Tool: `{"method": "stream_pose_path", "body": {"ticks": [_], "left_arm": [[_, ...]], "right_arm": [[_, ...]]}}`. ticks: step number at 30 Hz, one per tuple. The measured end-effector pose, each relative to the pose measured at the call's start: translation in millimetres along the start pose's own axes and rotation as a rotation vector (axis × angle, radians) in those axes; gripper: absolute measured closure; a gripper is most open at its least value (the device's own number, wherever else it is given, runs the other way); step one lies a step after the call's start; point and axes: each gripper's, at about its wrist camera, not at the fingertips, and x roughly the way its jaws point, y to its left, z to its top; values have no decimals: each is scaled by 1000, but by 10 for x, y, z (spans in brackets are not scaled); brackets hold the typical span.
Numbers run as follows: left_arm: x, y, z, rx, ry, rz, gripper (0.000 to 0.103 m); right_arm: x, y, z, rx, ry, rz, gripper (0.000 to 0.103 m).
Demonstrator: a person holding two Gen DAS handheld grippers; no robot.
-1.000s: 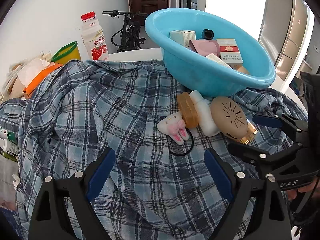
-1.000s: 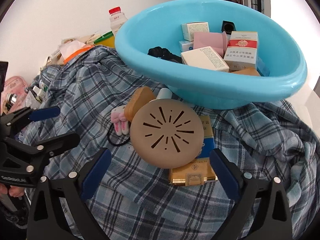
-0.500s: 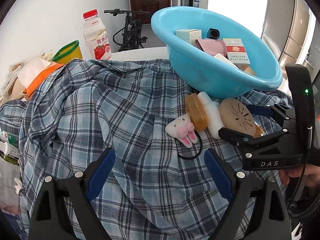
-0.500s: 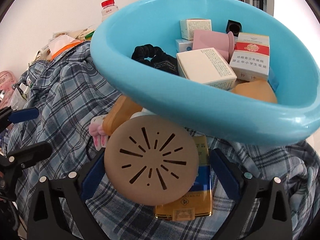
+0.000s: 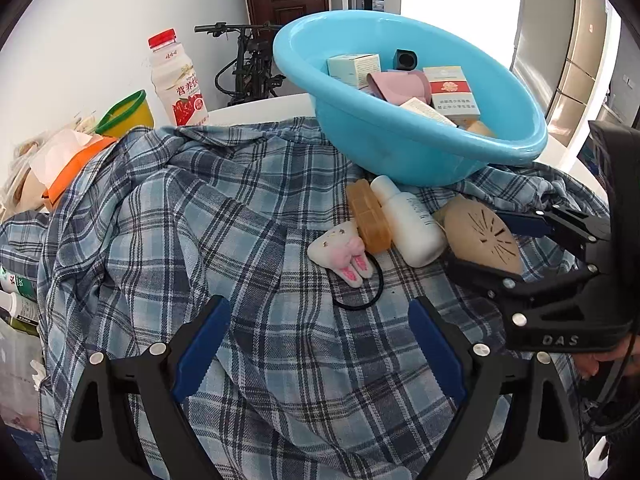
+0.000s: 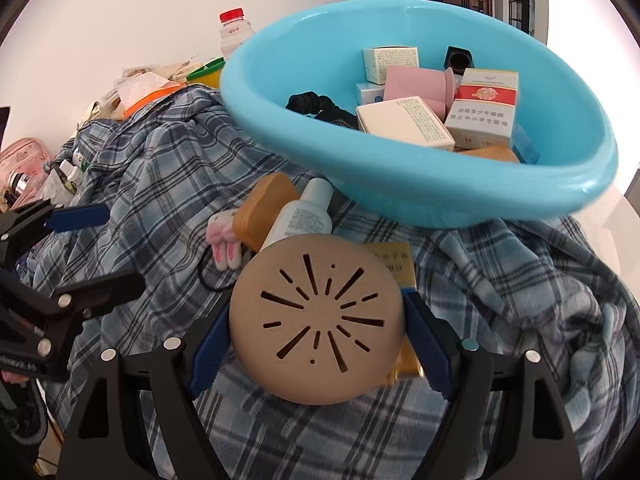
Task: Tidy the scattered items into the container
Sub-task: 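Lift the beige disc off the shirt with the right gripper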
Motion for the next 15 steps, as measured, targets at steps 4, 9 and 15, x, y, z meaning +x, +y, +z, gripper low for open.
{"method": "stream_pose_path", "body": {"ticks": [4,9,15], "left_arm": [[-53,-51,3,-4,-7,-15,11],[-108,-203,-13,22,-16,-30,11],[-139,-396,-92,46,-14,-50,11]], "right_arm": [[-198,15,-120,-3,-12,-5,23],[-416,-4,-281,2,-20,-28,23],[-551,-92,-503,38,-12,-51,23]]}}
